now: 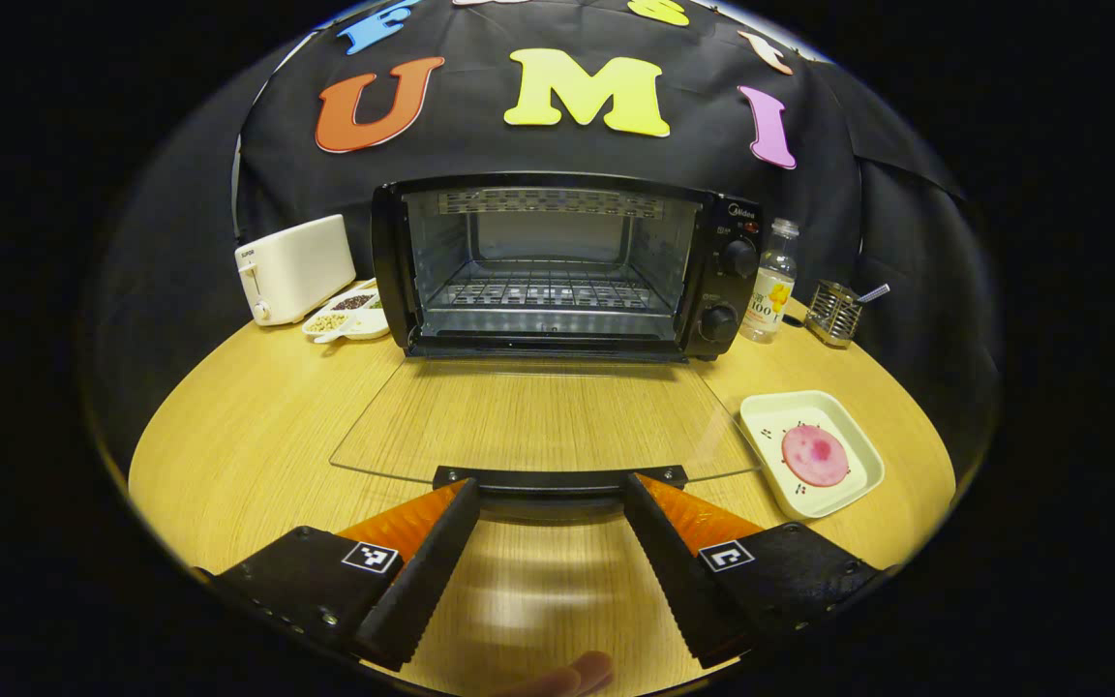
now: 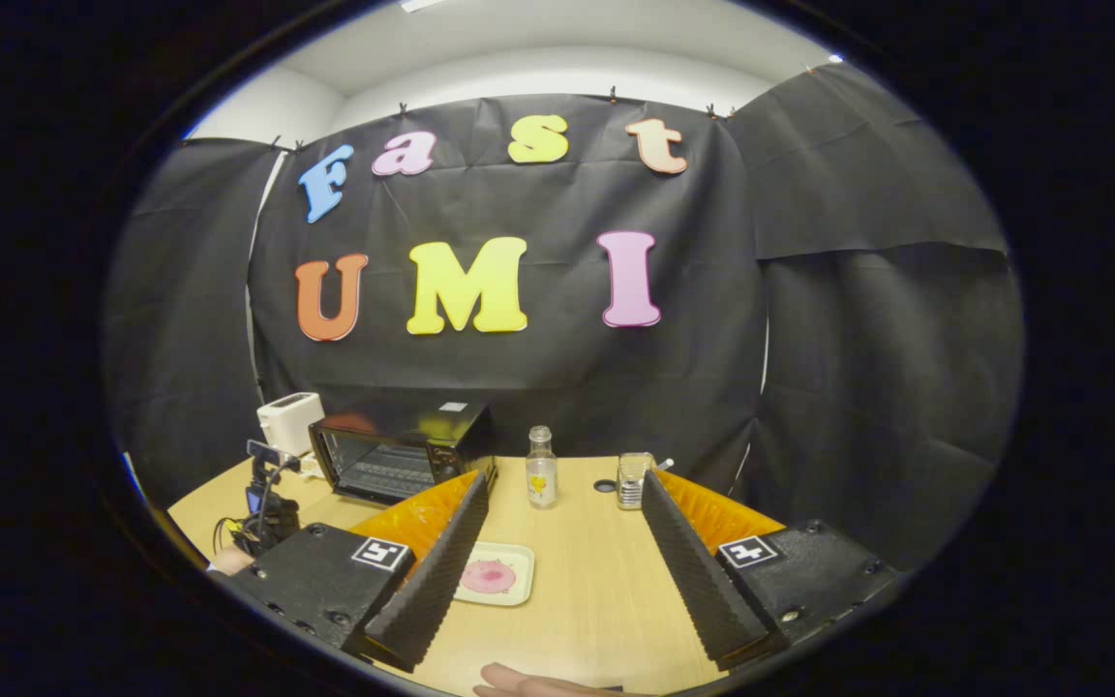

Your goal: Open the electric oven with the left hand, put the food in, and close the electric oven.

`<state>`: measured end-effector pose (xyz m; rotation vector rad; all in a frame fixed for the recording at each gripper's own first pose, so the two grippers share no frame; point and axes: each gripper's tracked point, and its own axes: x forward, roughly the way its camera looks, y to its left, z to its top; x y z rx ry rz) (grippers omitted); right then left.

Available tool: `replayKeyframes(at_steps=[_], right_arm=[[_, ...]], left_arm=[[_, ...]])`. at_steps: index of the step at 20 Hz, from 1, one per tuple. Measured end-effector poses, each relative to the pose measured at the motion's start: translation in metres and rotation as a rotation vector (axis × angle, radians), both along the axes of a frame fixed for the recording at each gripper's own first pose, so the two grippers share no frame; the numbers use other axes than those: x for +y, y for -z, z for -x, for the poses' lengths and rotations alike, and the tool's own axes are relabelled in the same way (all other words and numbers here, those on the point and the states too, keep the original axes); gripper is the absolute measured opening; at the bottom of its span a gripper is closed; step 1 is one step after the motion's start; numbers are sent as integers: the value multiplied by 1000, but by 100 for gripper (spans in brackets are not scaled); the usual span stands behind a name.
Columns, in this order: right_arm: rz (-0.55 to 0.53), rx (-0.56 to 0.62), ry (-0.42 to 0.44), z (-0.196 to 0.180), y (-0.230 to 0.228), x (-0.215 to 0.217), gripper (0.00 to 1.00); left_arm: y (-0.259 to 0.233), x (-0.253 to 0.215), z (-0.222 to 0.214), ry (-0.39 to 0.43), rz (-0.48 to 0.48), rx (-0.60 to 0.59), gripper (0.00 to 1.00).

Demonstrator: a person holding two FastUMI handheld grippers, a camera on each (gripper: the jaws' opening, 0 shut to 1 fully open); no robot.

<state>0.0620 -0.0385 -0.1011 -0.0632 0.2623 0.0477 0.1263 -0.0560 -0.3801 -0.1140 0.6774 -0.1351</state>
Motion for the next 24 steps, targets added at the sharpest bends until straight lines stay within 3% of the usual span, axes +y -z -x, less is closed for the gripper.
replayKeyframes(at_steps=[3,7,14,16,21,22,24], right_arm=[[21,56,-5,-21,18,-2,97],[78,184,33,-52,59,-18,97],[-54,598,-48,-66,164,7,98],[-92,716,-32,-66,197,9,96],[-145,912,-9,-80,259,11,81],[-148,932,-10,-83,267,13,76],[-150,988,-42,-88,282,22,71]], left_arm=[[-21,-4,13,7,72,-46,96],[-70,4,32,11,57,-180,96],[-158,25,74,-59,50,-374,96],[-186,30,84,-75,46,-442,96],[-233,47,101,-97,-21,-583,95],[-233,52,102,-112,-48,-587,100],[-233,54,103,-123,-76,-590,95]])
